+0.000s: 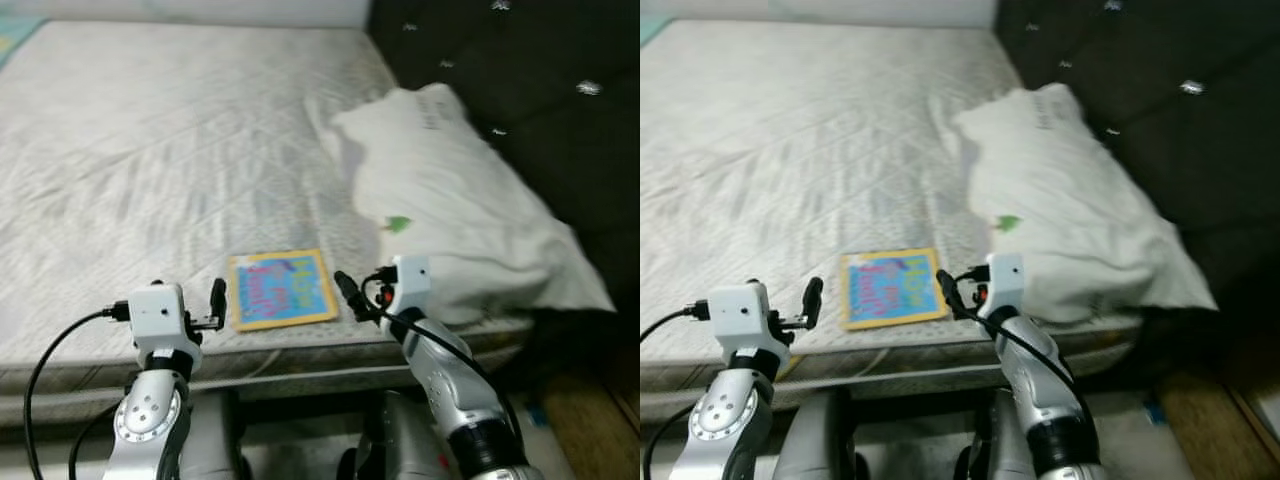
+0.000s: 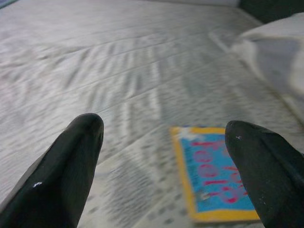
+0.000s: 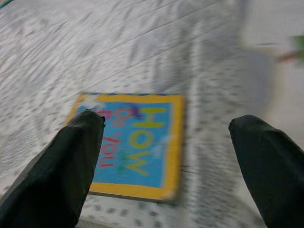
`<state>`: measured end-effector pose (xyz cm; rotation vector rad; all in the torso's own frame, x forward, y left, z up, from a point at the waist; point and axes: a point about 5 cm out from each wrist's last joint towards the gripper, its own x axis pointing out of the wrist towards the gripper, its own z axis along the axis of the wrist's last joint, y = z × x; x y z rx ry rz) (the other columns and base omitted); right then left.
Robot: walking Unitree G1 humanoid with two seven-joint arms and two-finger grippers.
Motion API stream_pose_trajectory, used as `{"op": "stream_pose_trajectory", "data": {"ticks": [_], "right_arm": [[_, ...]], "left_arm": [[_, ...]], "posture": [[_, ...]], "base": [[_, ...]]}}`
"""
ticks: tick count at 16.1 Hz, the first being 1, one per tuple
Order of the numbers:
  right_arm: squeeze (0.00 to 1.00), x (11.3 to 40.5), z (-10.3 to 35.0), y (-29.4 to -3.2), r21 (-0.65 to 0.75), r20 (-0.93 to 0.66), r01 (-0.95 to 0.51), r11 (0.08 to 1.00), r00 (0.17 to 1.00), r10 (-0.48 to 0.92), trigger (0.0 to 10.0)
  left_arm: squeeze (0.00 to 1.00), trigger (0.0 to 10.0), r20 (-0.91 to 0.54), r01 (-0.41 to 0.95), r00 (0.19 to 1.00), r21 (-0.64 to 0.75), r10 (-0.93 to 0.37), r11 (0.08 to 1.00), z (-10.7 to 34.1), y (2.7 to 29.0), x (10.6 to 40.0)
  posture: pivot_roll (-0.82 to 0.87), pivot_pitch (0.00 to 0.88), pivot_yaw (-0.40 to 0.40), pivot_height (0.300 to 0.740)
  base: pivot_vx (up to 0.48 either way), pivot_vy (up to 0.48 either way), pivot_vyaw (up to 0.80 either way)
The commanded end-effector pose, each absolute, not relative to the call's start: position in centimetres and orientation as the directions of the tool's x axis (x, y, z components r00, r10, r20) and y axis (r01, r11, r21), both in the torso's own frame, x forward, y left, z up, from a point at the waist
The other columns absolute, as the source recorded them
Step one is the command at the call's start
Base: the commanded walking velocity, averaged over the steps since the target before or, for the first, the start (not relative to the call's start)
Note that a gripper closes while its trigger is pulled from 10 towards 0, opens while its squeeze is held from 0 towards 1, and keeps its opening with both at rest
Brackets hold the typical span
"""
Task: Clean up the room
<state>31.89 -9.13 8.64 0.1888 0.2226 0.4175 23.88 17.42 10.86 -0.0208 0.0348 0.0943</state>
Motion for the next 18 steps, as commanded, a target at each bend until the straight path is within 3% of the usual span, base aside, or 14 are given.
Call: {"op": "stream_pose_trajectory", "data": {"ticks": [1, 3, 6, 9, 14, 18], "right_arm": [[0.00, 32.0, 8.6, -8.4, 0.224, -0.190, -0.390, 0.893, 0.881, 0.433, 10.0], [0.00, 32.2, 8.6, -7.4, 0.223, -0.192, -0.409, 0.885, 0.872, 0.451, 10.0], [0.00, 32.6, 8.2, -6.0, 0.227, -0.228, -0.407, 0.885, 0.861, 0.455, 10.0], [0.00, 32.5, 6.2, -4.4, 0.199, -0.359, -0.372, 0.907, 0.833, 0.420, 10.0], [0.00, 32.6, 4.6, -3.7, 0.229, -0.476, -0.270, 0.935, 0.807, 0.349, 10.0], [0.00, 33.5, 5.5, -3.6, 0.259, -0.459, -0.204, 0.944, 0.834, 0.306, 10.0]], "left_arm": [[0.00, 10.0, -0.047, -0.119, 0.992, -0.010, 0.118, 0.993, 10.9, 17.7, 23.2], [0.00, 10.0, -0.056, -0.137, 0.989, -0.004, 0.137, 0.991, 10.9, 18.1, 22.4], [0.00, 10.0, -0.074, -0.147, 0.986, 0.004, 0.147, 0.989, 11.0, 18.2, 21.2], [0.00, 10.0, -0.091, -0.145, 0.985, 0.007, 0.145, 0.989, 11.5, 18.3, 20.0], [0.00, 10.0, -0.129, -0.158, 0.979, 0.013, 0.158, 0.987, 11.9, 18.4, 18.5], [0.00, 10.0, -0.135, -0.145, 0.980, 0.007, 0.144, 0.989, 12.1, 18.1, 18.6]], "posture": [[0.08, 0.179, -0.095, 0.596], [0.09, 0.198, -0.100, 0.596], [0.13, 0.240, -0.104, 0.596], [0.18, 0.284, -0.104, 0.596], [0.23, 0.338, -0.104, 0.596], [0.24, 0.341, -0.104, 0.596]], "base": [[0.000, 0.000, 0.79], [0.000, 0.000, 0.78], [0.000, 0.000, 0.00], [0.000, 0.000, 0.00], [0.000, 0.000, 0.00], [0.000, 0.000, 0.00]]}}
